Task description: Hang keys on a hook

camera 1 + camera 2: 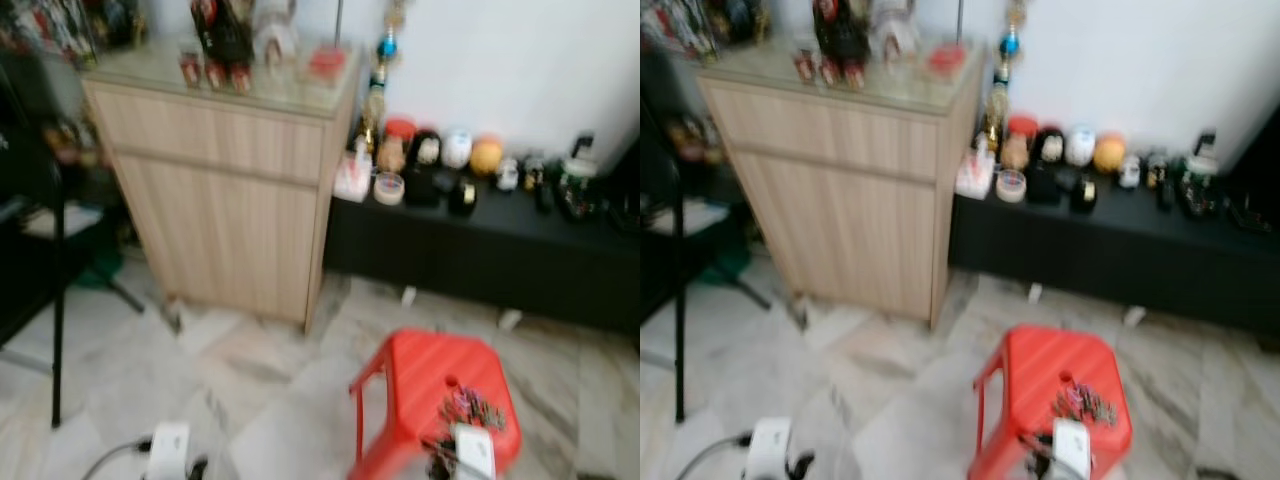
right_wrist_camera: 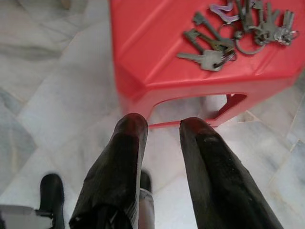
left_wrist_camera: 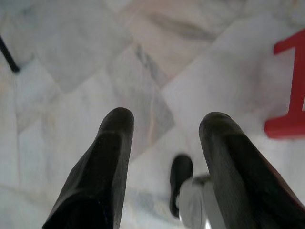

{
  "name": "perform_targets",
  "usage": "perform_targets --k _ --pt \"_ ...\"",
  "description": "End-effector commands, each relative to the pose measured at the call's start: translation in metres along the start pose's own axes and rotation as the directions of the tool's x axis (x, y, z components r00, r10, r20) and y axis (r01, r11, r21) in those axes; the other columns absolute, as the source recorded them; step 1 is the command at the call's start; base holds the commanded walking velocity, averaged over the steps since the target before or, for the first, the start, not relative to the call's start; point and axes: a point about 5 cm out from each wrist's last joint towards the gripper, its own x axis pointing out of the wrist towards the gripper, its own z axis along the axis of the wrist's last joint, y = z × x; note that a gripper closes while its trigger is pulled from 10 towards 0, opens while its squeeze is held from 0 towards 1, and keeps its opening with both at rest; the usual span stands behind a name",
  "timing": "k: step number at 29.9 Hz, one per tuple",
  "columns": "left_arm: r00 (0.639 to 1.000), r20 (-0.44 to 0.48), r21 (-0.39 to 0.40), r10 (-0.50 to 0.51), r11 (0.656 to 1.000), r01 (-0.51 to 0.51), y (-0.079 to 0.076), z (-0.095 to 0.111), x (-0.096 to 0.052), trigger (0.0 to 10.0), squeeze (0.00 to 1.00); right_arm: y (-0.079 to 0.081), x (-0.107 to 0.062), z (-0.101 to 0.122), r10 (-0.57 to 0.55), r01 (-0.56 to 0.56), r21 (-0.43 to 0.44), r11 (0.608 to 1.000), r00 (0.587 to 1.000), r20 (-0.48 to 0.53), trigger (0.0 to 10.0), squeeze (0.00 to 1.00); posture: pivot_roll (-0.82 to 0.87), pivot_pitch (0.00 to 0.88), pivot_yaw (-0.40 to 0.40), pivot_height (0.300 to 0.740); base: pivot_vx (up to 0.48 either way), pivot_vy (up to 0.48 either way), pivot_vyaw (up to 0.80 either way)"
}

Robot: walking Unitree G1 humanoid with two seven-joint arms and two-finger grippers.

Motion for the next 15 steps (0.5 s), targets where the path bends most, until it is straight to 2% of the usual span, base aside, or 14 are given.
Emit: perform_targets --k 1,5,15 --pt "0.999 -0.026 0.01 -0.027 1.0 0.028 -0.0079 -0.009 -0.0023 10.0 0.0 -0.0099 -0.0019 -0.0052 -0.029 0.029 0.011 1.0 0.999 -0.014 10.0 0.0 0.1 0.0 -0.094 0.74 0.0 0.0 0.0" --pt "0.999 -0.022 0.02 -0.031 0.999 0.031 -0.0083 -0.0079 -0.002 10.0 0.0 -0.0096 -0.0018 -0.0049 -0.027 0.027 0.012 1.0 1.0 -0.014 10.0 0.0 0.1 0.0 -0.095 0.74 0.0 -0.139 0.0" --pt "0.999 -0.029 0.026 -0.033 0.999 0.033 -0.0088 -0.0099 -0.0025 10.0 0.0 -0.0099 -0.0019 -0.0057 -0.033 0.034 0.021 0.999 0.999 -0.016 10.0 0.0 0.11 0.0 -0.094 0.74 0.0 -0.359 0.0"
